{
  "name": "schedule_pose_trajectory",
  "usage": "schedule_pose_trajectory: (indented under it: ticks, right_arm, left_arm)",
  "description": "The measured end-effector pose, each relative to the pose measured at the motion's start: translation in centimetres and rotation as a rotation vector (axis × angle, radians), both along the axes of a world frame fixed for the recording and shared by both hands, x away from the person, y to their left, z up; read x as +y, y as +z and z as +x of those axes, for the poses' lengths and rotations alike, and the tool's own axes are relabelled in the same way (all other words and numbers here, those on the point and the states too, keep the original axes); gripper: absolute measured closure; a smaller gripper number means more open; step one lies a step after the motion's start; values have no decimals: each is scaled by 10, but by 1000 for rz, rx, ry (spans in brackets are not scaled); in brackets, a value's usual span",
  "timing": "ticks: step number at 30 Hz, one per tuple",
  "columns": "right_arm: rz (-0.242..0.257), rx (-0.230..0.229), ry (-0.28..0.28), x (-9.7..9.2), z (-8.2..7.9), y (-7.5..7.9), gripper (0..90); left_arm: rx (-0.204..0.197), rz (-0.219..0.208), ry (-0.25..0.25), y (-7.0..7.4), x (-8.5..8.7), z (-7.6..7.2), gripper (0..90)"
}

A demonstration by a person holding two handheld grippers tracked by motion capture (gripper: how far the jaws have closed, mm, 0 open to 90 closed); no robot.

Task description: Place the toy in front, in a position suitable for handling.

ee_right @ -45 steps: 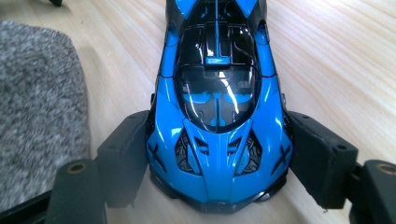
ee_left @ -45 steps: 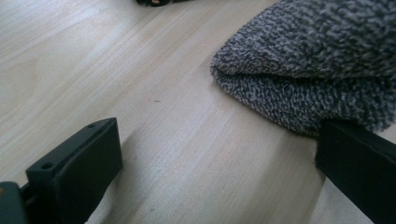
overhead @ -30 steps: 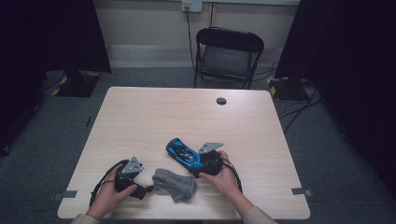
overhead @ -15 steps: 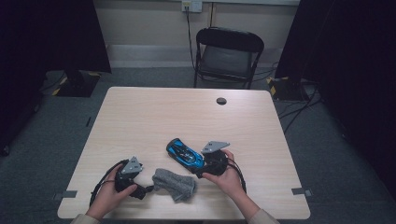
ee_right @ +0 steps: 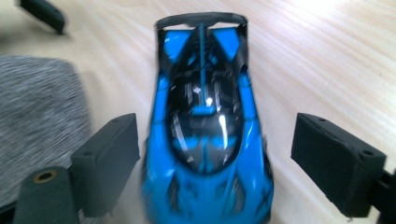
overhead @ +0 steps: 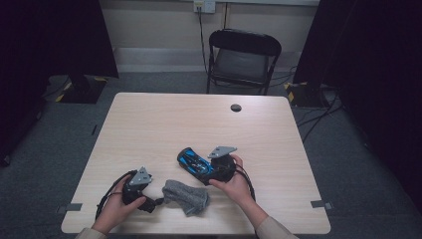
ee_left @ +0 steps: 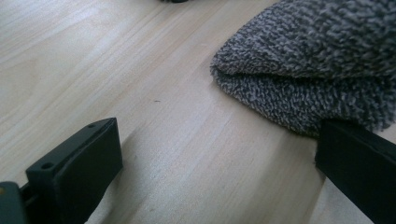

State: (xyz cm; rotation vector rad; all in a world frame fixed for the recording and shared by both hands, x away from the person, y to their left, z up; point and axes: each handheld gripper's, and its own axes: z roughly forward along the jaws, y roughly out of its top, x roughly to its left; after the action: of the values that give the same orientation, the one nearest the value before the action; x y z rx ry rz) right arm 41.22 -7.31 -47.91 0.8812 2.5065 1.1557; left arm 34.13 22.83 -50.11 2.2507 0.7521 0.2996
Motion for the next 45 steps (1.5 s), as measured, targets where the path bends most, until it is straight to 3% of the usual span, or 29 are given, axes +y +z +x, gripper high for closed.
schedule_pose_trajectory:
  ticks: [7, 9, 14, 24, 34, 36, 39, 41, 42, 44, 45]
  right_arm:
    - [-46, 42, 26, 22, 16, -9, 154]
    - [-48, 71, 41, 27, 18, -14, 220]
    - [-57, 41, 39, 29, 16, -15, 252]
    - [-63, 39, 105, -1, 2, -13, 261]
    - [-56, 28, 103, -5, -2, -13, 242]
    - [-42, 21, 97, -7, -3, -10, 190]
    - [-25, -9, 91, -10, -8, 3, 182]
    - [52, -25, 110, -10, -20, 23, 177]
    - [52, -25, 110, -10, -20, 23, 177]
    - [63, -17, 177, -3, -32, 33, 192]
    - [48, -15, 241, 7, -46, 37, 196]
  left_arm:
    - [0, -1, 1, 0, 0, 0, 0]
    - [0, -2, 1, 0, 0, 0, 0]
    - [0, -2, 2, 0, 0, 0, 0]
    - [0, -1, 1, 0, 0, 0, 0]
    - [0, 0, 0, 0, 0, 0, 0]
    - [0, 0, -1, 0, 0, 0, 0]
    - [0, 0, -2, 0, 0, 0, 0]
    - [0, 0, -1, 0, 0, 0, 0]
    - [0, 0, -1, 0, 0, 0, 0]
    - [0, -1, -1, 0, 0, 0, 0]
    - [0, 0, -2, 0, 0, 0, 0]
